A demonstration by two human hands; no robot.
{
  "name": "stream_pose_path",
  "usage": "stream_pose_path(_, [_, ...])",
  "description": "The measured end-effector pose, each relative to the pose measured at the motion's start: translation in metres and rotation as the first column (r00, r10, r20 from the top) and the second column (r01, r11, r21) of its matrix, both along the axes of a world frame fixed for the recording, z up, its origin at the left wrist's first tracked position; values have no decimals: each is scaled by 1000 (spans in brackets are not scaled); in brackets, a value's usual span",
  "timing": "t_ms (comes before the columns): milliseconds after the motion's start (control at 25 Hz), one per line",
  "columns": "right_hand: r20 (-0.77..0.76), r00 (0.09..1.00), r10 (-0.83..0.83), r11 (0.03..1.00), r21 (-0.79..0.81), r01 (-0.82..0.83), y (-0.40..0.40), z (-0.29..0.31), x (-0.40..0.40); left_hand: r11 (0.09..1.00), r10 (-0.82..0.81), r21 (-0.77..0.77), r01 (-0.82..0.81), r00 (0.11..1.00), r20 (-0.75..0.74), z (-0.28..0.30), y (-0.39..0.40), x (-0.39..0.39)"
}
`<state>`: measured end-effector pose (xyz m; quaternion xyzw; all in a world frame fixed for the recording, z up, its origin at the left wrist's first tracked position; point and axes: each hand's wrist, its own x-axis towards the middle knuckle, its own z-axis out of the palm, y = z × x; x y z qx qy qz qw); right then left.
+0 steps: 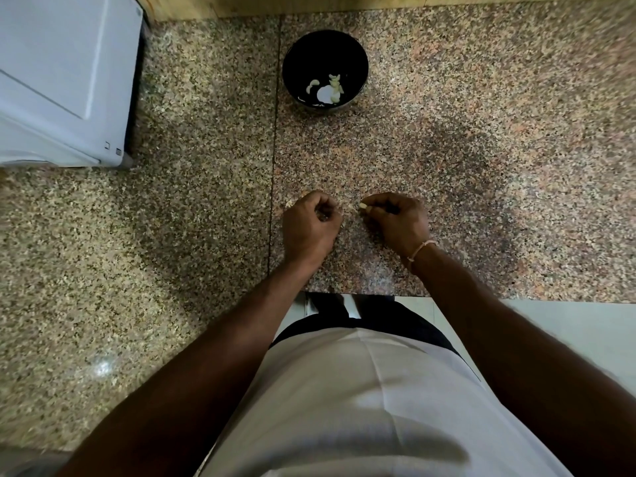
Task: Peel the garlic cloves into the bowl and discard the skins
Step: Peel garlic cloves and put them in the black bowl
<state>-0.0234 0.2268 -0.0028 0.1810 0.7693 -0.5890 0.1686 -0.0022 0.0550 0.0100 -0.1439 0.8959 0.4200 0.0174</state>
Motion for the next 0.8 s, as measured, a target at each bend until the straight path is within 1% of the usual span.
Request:
stream_pose_path(120, [2,1000,-28,995,-99,28,3,2,3,998,-53,33,53,999,0,-2,3,0])
stream_pose_path(240, [-22,999,-48,984,-172,43,7,6,7,993,-44,106,43,999,11,-5,9,1])
stream_pose_path(400, [-88,996,-11,987,-163,-3,8,11,10,949,-89,301,90,996,-15,0,14,0])
stream_pose_path(520, [-71,997,12,980,-198,-26,11,15,9,938,-112,326,115,993,-27,4,15,-2])
stream_pose_path(600, [-71,997,16,975,-222,-31,12,18,7,934,-99,342,101,995,-23,7,17,-2])
stream_pose_path(680, [-91,996,0,974,-224,-21,11,20,5,909,-61,412,55,998,1,8,17,-2])
stream_pose_path(800, [-137,990,-30,989,-146,10,9,22,7,858,-13,514,-9,999,38,9,15,4])
